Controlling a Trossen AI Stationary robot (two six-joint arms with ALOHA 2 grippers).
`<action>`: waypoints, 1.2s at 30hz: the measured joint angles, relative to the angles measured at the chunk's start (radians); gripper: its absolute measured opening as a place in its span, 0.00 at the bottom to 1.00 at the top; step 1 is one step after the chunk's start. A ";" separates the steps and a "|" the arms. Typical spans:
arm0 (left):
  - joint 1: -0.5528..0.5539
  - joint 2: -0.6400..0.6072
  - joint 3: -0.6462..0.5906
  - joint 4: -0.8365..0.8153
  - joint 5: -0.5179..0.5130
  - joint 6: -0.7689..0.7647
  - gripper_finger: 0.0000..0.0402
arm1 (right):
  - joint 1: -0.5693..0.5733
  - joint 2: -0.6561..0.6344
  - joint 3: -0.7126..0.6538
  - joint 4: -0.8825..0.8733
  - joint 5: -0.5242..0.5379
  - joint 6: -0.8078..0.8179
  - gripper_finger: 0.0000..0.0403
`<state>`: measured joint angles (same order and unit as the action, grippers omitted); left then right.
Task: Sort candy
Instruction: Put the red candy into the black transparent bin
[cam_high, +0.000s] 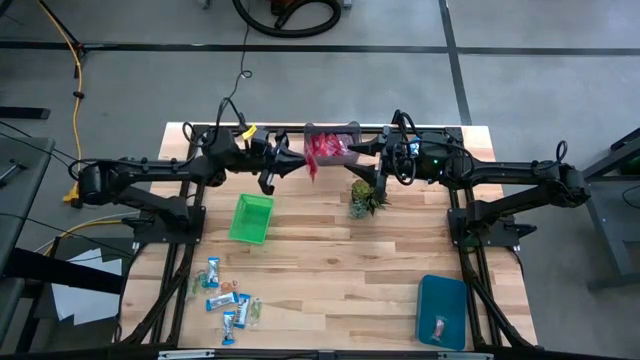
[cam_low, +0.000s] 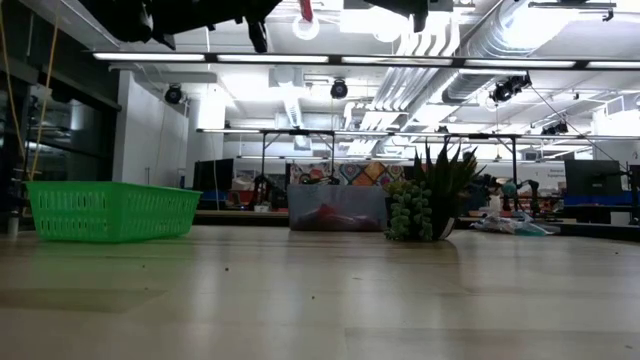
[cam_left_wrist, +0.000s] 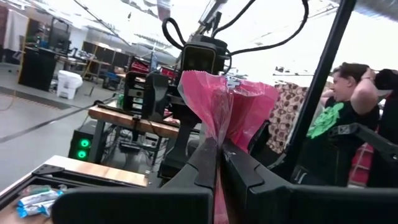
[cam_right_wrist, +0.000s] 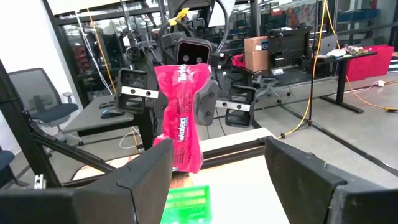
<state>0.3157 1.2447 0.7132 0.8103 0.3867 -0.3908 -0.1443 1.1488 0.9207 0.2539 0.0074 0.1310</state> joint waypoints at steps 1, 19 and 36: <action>-0.003 0.000 0.000 0.000 -0.006 0.000 0.00 | 0.000 0.000 0.000 0.000 0.000 0.000 0.62; -0.023 0.000 0.001 -0.001 -0.074 0.015 0.00 | 0.001 0.000 0.000 -0.001 0.000 0.000 0.62; 0.184 0.374 0.578 -0.668 -0.184 0.369 0.00 | -0.034 -0.074 0.000 0.060 0.000 0.000 0.62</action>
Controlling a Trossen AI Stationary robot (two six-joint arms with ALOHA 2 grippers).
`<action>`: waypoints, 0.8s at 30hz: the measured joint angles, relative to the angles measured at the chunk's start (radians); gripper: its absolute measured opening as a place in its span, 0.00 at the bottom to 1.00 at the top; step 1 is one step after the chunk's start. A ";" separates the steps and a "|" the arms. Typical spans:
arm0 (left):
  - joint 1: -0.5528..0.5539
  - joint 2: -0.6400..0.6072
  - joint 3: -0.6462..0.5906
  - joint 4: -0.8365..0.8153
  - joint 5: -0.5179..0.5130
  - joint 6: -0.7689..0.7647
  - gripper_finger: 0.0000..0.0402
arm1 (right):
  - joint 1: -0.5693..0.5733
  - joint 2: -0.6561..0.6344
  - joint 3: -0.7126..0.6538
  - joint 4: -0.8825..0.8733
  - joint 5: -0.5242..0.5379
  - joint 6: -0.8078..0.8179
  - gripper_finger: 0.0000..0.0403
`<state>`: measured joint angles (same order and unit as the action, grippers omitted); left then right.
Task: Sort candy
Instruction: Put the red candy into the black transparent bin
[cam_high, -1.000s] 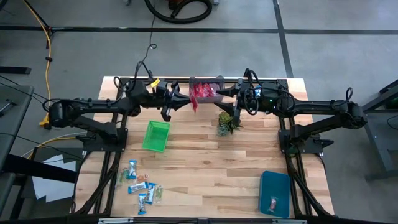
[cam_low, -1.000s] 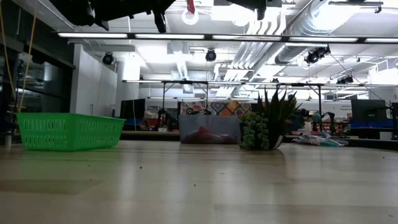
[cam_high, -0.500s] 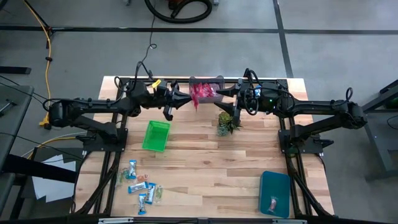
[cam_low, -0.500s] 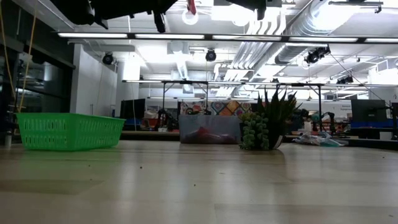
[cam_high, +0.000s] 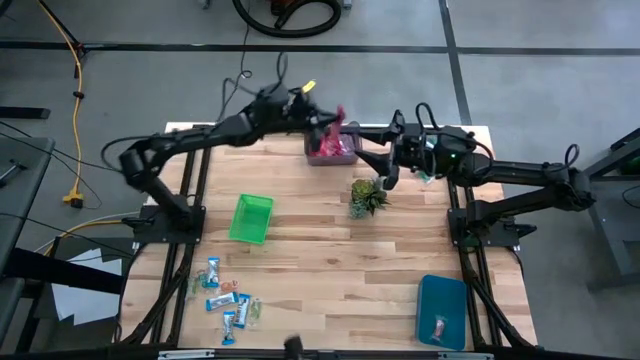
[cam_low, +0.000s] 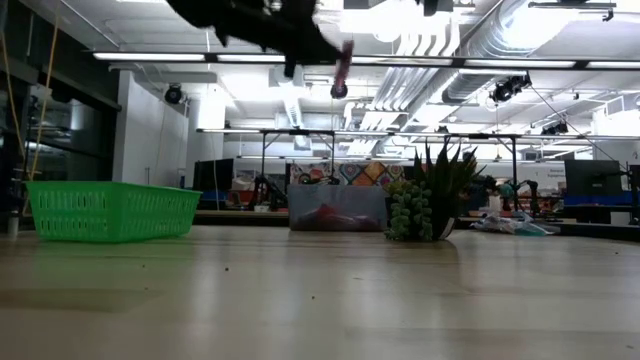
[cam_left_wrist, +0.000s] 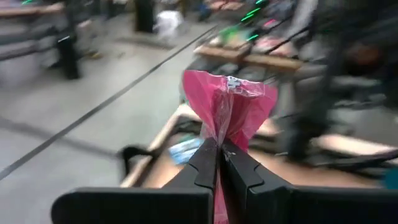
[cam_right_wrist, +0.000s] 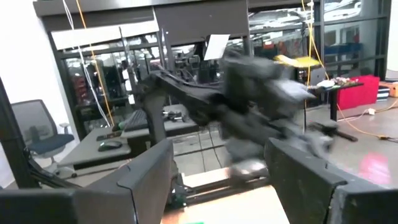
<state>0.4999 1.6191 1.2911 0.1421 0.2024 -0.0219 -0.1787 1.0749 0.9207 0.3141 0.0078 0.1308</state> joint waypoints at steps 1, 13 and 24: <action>0.015 0.033 0.018 -0.016 -0.033 0.007 0.00 | 0.000 -0.002 0.000 -0.001 0.000 0.000 0.62; 0.090 0.262 0.051 -0.255 -0.140 -0.050 0.01 | 0.001 -0.003 0.000 -0.003 0.000 0.003 0.62; 0.060 0.263 0.052 -0.302 -0.171 0.005 0.28 | 0.001 -0.003 0.000 -0.003 0.000 0.001 0.62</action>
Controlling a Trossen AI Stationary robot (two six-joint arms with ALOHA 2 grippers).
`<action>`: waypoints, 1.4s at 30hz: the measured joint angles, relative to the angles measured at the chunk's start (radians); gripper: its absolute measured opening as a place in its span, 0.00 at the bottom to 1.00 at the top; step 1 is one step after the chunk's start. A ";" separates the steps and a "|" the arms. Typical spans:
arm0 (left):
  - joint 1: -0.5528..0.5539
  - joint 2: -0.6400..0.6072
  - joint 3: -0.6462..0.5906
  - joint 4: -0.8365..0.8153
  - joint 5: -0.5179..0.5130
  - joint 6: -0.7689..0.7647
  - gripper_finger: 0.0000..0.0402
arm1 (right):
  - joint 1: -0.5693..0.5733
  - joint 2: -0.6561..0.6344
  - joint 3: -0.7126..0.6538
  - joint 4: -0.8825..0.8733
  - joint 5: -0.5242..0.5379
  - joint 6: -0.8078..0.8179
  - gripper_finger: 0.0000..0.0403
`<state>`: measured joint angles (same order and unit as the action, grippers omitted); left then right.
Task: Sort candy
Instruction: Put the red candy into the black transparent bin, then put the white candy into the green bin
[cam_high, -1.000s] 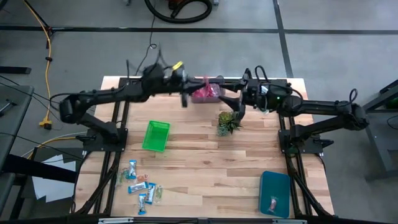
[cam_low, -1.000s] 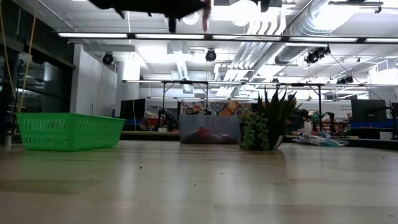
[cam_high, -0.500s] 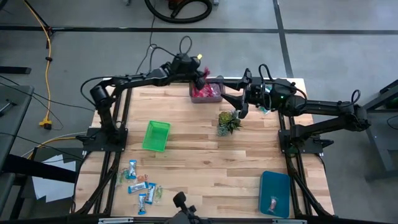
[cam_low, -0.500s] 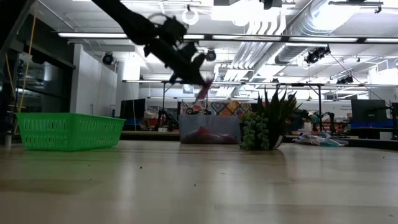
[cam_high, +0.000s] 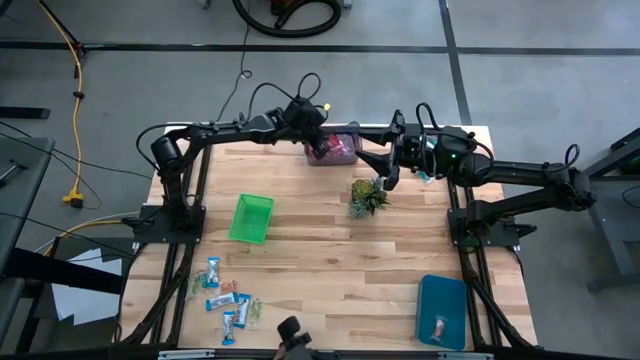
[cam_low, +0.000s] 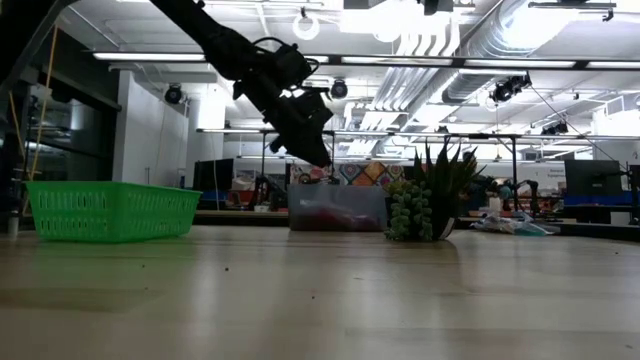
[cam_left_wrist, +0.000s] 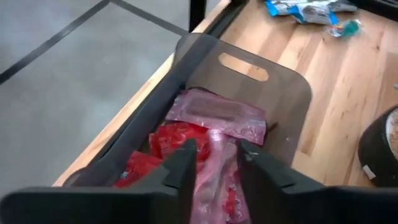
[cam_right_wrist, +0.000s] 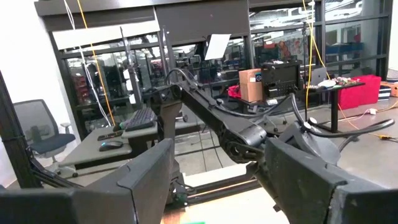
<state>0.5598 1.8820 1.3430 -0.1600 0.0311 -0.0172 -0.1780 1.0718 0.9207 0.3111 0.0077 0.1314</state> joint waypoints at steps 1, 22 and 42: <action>0.000 -0.002 0.000 -0.003 0.000 -0.015 0.32 | 0.000 0.000 0.000 0.000 0.000 0.000 0.62; -0.317 -0.693 -0.189 0.064 0.237 -0.164 0.51 | 0.000 0.001 0.000 -0.026 -0.001 0.000 0.62; -0.912 -0.845 -0.333 -0.691 0.060 -0.657 0.51 | 0.000 0.001 0.000 -0.059 -0.019 0.046 0.62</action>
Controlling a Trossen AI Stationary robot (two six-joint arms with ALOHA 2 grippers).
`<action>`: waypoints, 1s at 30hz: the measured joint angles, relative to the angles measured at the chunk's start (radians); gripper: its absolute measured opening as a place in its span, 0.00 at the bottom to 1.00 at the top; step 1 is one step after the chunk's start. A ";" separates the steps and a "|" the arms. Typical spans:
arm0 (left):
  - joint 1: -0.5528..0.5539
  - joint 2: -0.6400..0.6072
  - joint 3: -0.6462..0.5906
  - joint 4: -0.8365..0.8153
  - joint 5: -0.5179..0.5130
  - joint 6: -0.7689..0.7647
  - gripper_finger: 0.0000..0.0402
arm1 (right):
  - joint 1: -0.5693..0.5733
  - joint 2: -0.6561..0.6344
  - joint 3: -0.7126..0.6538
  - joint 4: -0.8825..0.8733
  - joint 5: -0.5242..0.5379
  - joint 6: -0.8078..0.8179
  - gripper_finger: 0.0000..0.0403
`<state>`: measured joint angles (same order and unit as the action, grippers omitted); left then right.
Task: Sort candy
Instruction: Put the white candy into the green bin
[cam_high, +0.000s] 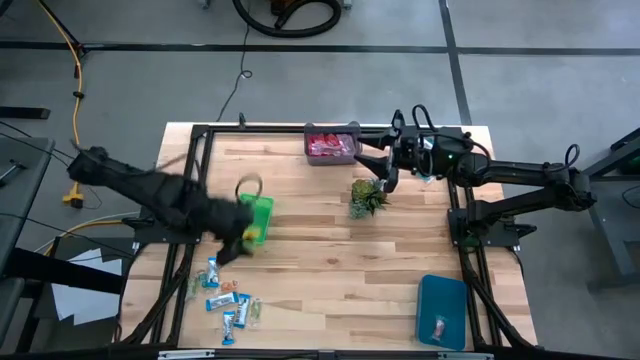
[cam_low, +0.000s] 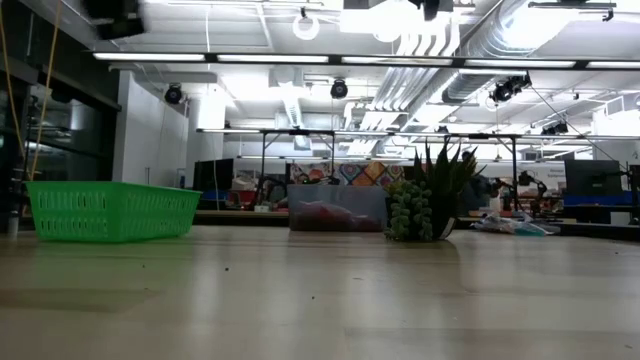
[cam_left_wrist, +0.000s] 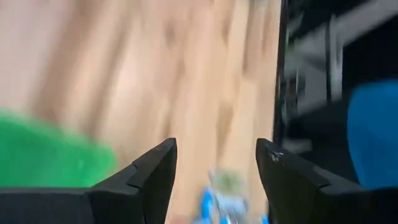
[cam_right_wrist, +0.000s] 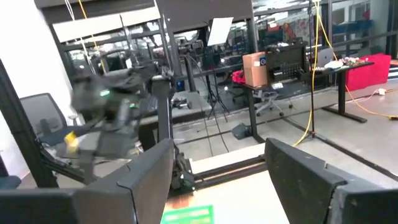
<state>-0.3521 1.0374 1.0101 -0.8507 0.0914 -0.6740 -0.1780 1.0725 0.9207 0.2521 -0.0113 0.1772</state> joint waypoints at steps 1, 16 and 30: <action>-0.059 0.004 -0.013 -0.019 -0.002 -0.050 0.51 | 0.000 0.000 0.000 -0.008 0.000 -0.001 0.62; -0.730 0.384 -0.105 0.136 -0.129 -0.488 0.51 | 0.000 0.000 0.000 -0.149 0.000 -0.002 0.62; -0.758 0.613 -0.105 0.099 -0.111 -0.618 0.51 | 0.000 0.000 0.000 -0.167 0.000 -0.002 0.62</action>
<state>-1.1103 1.6501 0.9051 -0.7513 -0.0198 -1.2918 -0.1780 1.0725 0.9207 0.0849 -0.0116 0.1753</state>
